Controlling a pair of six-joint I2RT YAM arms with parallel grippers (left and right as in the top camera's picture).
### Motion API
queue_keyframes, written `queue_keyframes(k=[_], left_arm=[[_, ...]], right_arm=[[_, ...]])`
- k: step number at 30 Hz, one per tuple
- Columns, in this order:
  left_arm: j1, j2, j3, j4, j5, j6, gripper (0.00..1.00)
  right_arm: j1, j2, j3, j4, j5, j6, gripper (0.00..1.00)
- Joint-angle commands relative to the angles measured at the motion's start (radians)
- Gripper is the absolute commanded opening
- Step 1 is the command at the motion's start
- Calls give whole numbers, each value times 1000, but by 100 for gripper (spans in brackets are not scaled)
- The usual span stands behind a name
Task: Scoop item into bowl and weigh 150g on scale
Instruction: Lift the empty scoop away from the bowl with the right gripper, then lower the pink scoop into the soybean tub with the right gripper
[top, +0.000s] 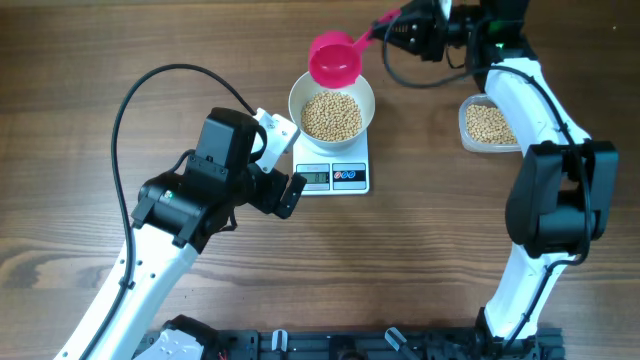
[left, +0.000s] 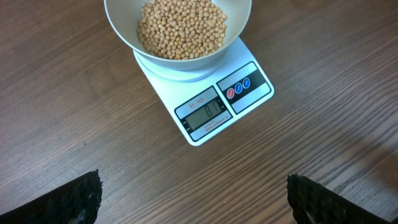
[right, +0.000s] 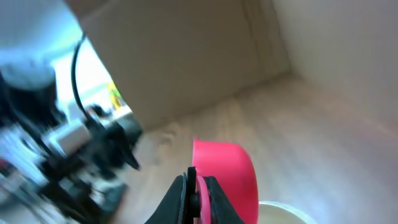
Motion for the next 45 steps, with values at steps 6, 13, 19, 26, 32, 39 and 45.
queue_keyframes(k=[6, 13, 19, 26, 32, 39, 45], left_arm=[[6, 0, 2, 4, 11, 20, 100], [6, 0, 2, 4, 11, 20, 100], [6, 0, 2, 4, 11, 20, 100], [6, 0, 2, 4, 11, 20, 100], [6, 0, 2, 4, 11, 20, 100], [6, 0, 2, 4, 11, 20, 100], [6, 0, 2, 4, 11, 20, 100]], right_arm=[[-187, 4, 13, 635, -32, 826, 5], [-349, 4, 13, 188, 190, 438, 4], [-474, 0, 13, 29, 253, 336, 5], [-502, -158, 13, -521, 583, -63, 5], [-494, -445, 13, -1166, 950, -541, 4], [-329, -454, 13, -1368, 1379, -559, 4], [-156, -454, 13, -1347, 1512, -706, 4]])
